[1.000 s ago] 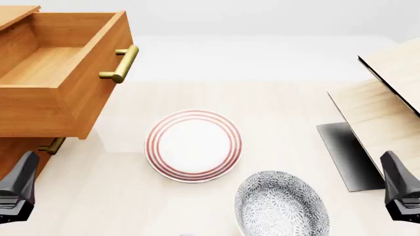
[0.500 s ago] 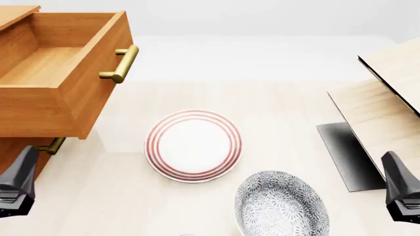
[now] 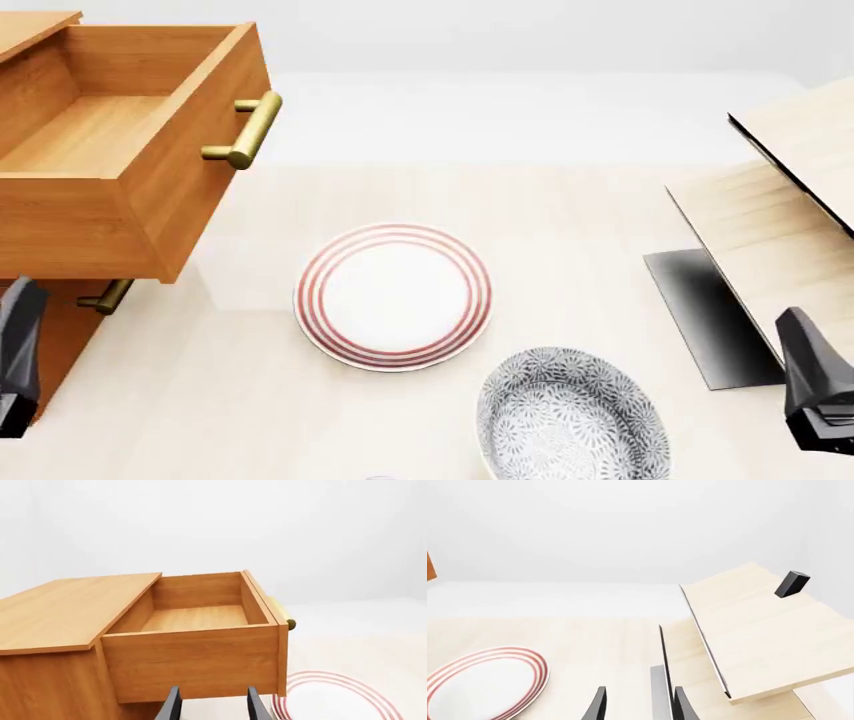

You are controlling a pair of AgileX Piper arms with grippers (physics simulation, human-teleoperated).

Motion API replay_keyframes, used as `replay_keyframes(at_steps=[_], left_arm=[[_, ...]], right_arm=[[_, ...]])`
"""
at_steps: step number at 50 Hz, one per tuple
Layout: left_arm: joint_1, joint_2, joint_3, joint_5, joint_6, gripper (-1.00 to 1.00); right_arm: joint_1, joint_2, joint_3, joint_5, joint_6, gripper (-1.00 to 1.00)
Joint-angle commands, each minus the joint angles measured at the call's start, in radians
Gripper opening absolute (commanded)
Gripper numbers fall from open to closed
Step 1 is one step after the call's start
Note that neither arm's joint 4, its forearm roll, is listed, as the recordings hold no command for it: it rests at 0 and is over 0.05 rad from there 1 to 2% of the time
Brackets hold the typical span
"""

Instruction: Close the top drawer of the cabinet.

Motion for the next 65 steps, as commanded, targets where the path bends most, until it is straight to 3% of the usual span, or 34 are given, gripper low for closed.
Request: replay_keyframes(at_steps=[1, 10, 30, 43, 58, 65], left_arm=[[-0.003, -0.008, -0.053, 0.011, 0.003, 1.00], [-0.011, -0.008, -0.149, 0.073, -0.014, 1.00], [-0.064, -0.008, -0.299, 0.193, 0.078, 1.00], [-0.109, -0.008, -0.464, 0.322, 0.100, 1.00], [-0.153, 0.029, -0.549, 0.342, 0.132, 1.00], [-0.189, 0.091, -0.643, 0.351, 0.141, 1.00]], right_arm=[[0.001, 0.000, 0.000, 0.000, -0.001, 1.00], [0.000, 0.000, 0.000, 0.000, -0.001, 1.00], [0.000, 0.001, 0.000, 0.000, -0.001, 1.00], [0.000, 0.000, 0.000, 0.000, -0.001, 1.00], [0.001, -0.001, 0.001, 0.000, -0.001, 1.00], [0.000, -0.001, 0.001, 0.000, -0.002, 1.00]])
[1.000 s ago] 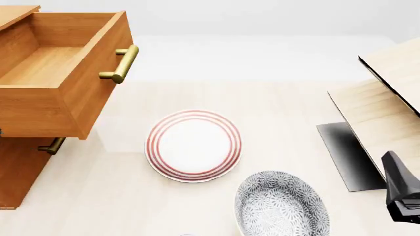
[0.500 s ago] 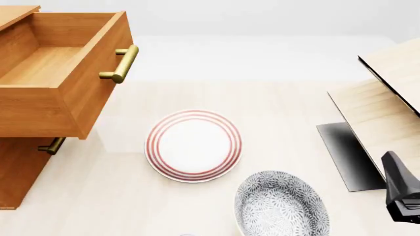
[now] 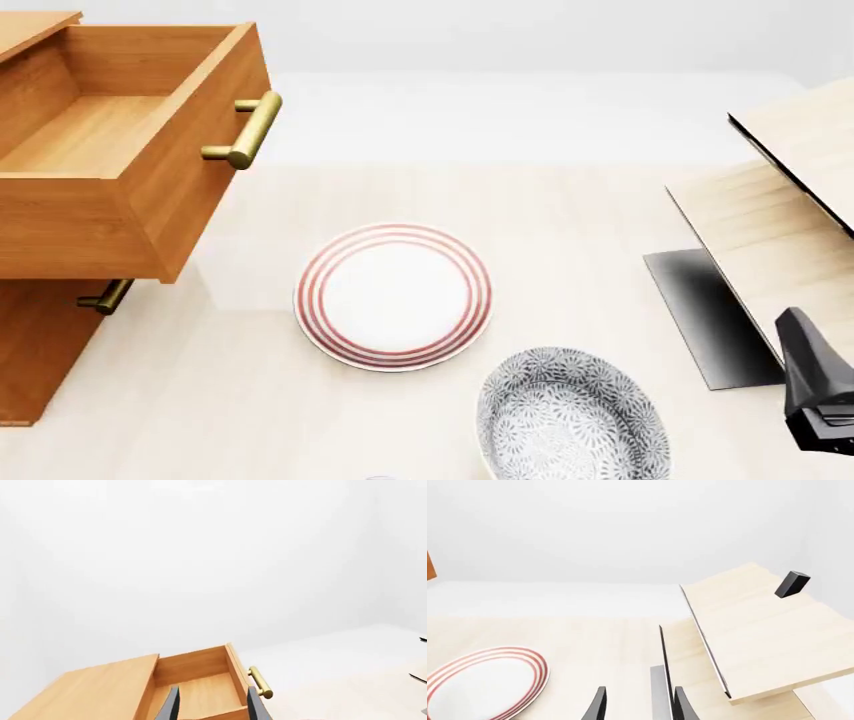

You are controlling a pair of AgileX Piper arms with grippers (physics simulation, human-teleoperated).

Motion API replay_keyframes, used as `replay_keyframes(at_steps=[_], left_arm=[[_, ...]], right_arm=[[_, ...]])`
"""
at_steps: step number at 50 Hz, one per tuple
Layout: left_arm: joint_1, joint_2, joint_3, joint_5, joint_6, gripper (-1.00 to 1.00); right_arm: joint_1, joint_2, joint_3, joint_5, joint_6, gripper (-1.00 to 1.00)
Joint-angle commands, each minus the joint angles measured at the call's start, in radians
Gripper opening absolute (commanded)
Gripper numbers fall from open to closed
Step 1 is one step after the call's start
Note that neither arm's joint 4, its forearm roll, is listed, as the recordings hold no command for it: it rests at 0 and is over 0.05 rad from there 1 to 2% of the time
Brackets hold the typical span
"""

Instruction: Close the top drawer of the cabinet.

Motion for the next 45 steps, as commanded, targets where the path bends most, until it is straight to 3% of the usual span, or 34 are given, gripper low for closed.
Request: replay_keyframes(at_steps=[1, 25, 45], left_arm=[[-0.046, 0.074, -0.122, 0.017, 0.013, 1.00], [-0.140, 0.314, -0.335, 0.024, 0.030, 1.00], [-0.180, 0.413, -0.378, 0.035, 0.012, 1.00]], right_arm=[[0.000, 0.000, 0.000, 0.000, 0.000, 1.00], [0.000, 0.000, 0.000, 0.000, 0.000, 1.00], [0.000, 0.000, 0.000, 0.000, 0.000, 1.00]])
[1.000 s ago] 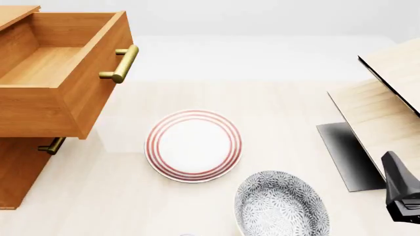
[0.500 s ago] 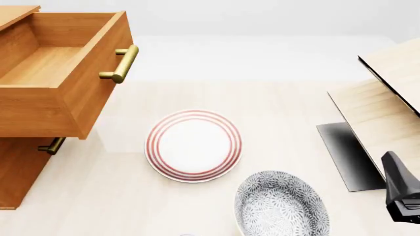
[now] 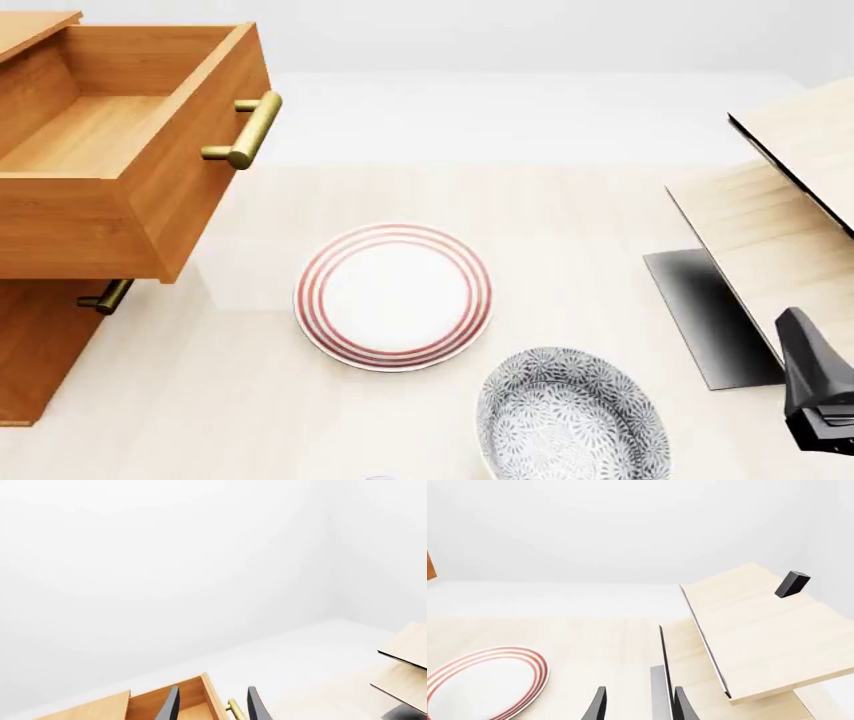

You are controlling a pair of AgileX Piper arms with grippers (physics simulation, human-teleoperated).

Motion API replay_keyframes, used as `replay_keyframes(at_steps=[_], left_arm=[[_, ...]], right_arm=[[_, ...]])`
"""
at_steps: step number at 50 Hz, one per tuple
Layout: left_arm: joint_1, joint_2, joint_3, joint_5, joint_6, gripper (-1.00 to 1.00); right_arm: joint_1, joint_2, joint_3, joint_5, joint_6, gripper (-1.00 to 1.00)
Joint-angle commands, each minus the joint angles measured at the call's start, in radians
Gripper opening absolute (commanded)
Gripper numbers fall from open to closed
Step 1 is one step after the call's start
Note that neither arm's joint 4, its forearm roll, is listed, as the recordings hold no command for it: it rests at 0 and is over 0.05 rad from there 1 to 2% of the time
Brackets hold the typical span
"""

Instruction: Close the top drawer of the cabinet.

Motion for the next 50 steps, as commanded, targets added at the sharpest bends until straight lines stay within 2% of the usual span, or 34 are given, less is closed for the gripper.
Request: replay_keyframes(at_steps=[1, 21, 30, 36, 50], left_arm=[[-0.026, 0.058, -0.037, 0.001, -0.004, 1.00], [-0.052, 0.196, -0.121, 0.005, -0.013, 1.00], [-0.096, 0.253, -0.147, -0.001, 0.017, 1.00], [-0.131, 0.292, -0.153, -0.019, 0.072, 1.00], [-0.194, 0.357, -0.207, -0.018, 0.102, 1.00]], right_arm=[[0.000, 0.000, 0.000, 0.000, 0.000, 1.00], [0.000, 0.000, 0.000, 0.000, 0.000, 1.00], [0.000, 0.000, 0.000, 0.000, 0.000, 1.00], [0.000, 0.000, 0.000, 0.000, 0.000, 1.00], [0.000, 0.000, 0.000, 0.000, 0.000, 1.00]])
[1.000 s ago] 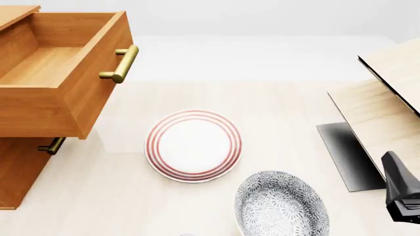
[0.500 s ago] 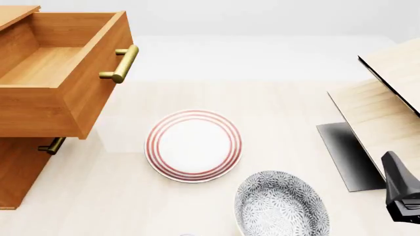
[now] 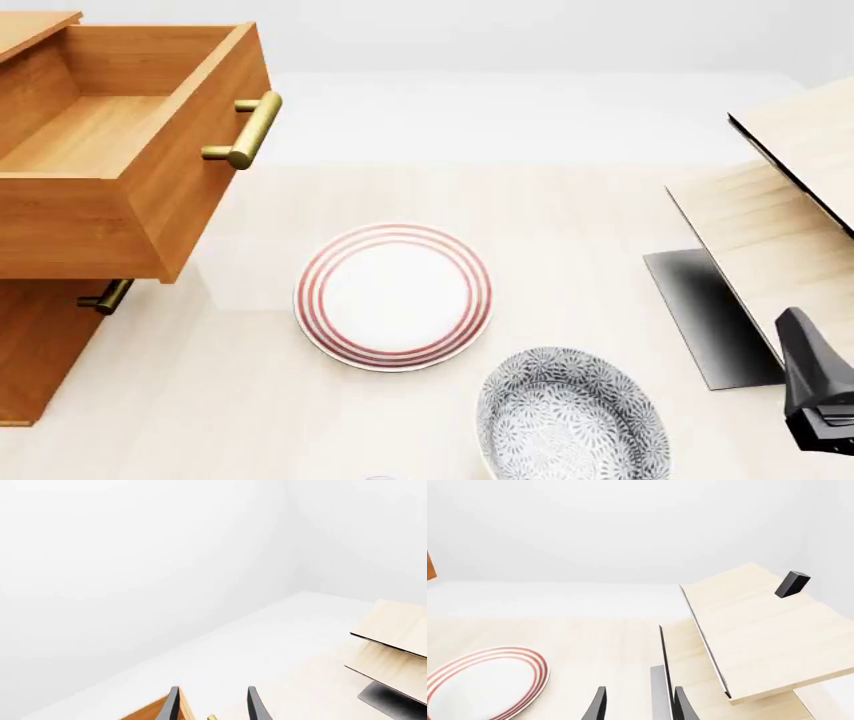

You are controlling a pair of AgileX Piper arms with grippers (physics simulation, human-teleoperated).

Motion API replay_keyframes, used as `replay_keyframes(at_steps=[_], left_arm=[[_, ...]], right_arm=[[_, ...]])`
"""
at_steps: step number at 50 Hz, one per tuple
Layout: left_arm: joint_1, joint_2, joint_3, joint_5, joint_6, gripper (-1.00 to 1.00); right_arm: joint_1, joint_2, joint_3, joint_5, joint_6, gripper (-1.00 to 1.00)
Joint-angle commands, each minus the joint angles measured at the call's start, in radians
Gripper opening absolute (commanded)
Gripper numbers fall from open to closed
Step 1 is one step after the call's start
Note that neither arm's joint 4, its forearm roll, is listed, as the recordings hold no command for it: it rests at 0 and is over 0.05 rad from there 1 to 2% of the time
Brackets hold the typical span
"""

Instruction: Close the top drawer of the cabinet.

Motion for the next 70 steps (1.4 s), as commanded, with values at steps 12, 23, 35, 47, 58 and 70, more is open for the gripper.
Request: replay_keyframes(at_steps=[12, 23, 35, 47, 58, 70], left_arm=[[-0.097, 0.137, -0.094, 0.007, 0.066, 1.00], [-0.266, 0.359, -0.241, 0.034, 0.062, 1.00], [-0.270, 0.372, -0.237, 0.032, 0.058, 1.00], [-0.298, 0.419, -0.265, 0.055, 0.017, 1.00], [-0.348, 0.463, -0.298, 0.073, -0.066, 1.00], [-0.391, 0.490, -0.255, 0.032, -0.184, 1.00]], right_arm=[[0.000, 0.000, 0.000, 0.000, 0.000, 1.00], [0.000, 0.000, 0.000, 0.000, 0.000, 1.00], [0.000, 0.000, 0.000, 0.000, 0.000, 1.00], [0.000, 0.000, 0.000, 0.000, 0.000, 1.00], [0.000, 0.000, 0.000, 0.000, 0.000, 1.00], [0.000, 0.000, 0.000, 0.000, 0.000, 1.00]])
